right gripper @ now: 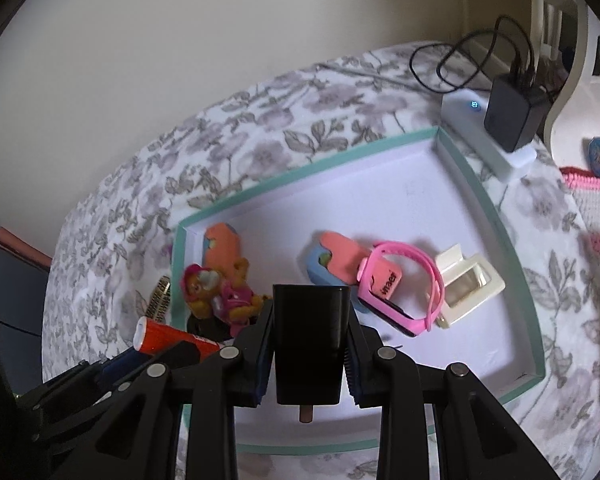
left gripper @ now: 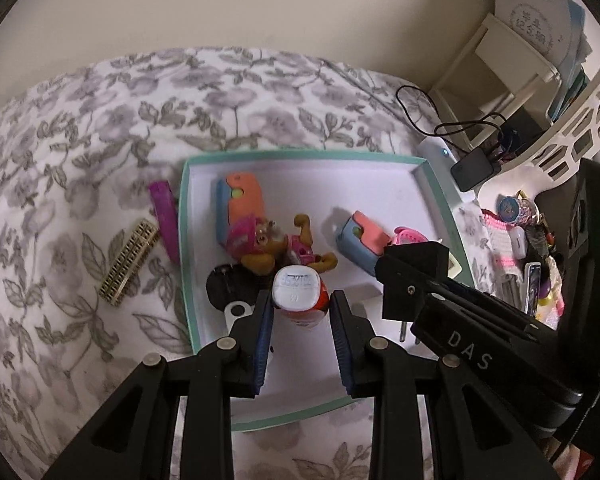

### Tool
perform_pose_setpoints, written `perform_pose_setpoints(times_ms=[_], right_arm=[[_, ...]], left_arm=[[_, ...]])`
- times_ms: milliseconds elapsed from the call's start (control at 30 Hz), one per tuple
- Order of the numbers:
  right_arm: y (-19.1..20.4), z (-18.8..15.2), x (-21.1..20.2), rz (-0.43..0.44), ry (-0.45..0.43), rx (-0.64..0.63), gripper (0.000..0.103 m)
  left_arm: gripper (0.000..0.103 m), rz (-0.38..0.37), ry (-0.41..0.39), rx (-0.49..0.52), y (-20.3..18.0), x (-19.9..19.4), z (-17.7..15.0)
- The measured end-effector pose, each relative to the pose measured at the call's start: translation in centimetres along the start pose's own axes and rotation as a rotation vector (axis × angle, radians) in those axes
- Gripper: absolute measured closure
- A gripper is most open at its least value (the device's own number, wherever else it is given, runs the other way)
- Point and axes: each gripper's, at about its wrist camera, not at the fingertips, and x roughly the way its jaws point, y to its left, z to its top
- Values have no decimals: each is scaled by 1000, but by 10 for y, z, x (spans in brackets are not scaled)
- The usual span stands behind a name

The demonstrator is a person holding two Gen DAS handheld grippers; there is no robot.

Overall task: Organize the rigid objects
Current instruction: 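Carry the black charger and red glue stick into the tray and release both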

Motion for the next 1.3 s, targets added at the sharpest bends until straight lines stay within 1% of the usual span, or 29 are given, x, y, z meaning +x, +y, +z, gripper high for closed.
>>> perform_pose_setpoints(times_ms=[267,400,433,567,600,833,1067,1233,1267,1300], right_arm=[[3,-1,9,-24,24,-22,71],[4,-1,11,-32,27,-27,69],[4,-1,11,-35,27,-30,69],[5,1,10,-39,17,-36,69],[5,1,9,-41,14,-37,69],[10,2,0,-52,-19,-60,69],[15,6,-11,-61,-61,-74,69],[18,6,-12,-72,-69,-91,69],[19,6,-12,-73,-69,-93,69],[19,5,-12,-73,-70,-97,69]], left_arm=[[73,-12,40,-34,9,12,-1],[73,-22,42,-50,12,13,0],[72,-20,42,-50,12,12,1],[62,-16,36,-64,16,9,2],[61,-19,35,-68,16,8,3],[61,-14,-4,-66,18,-5,6],[60,42,-59,-86,30,-18,12],[59,69,-77,-114,42,-23,15],[58,72,-79,-120,44,-24,15],[54,75,-81,-125,45,-24,16]])
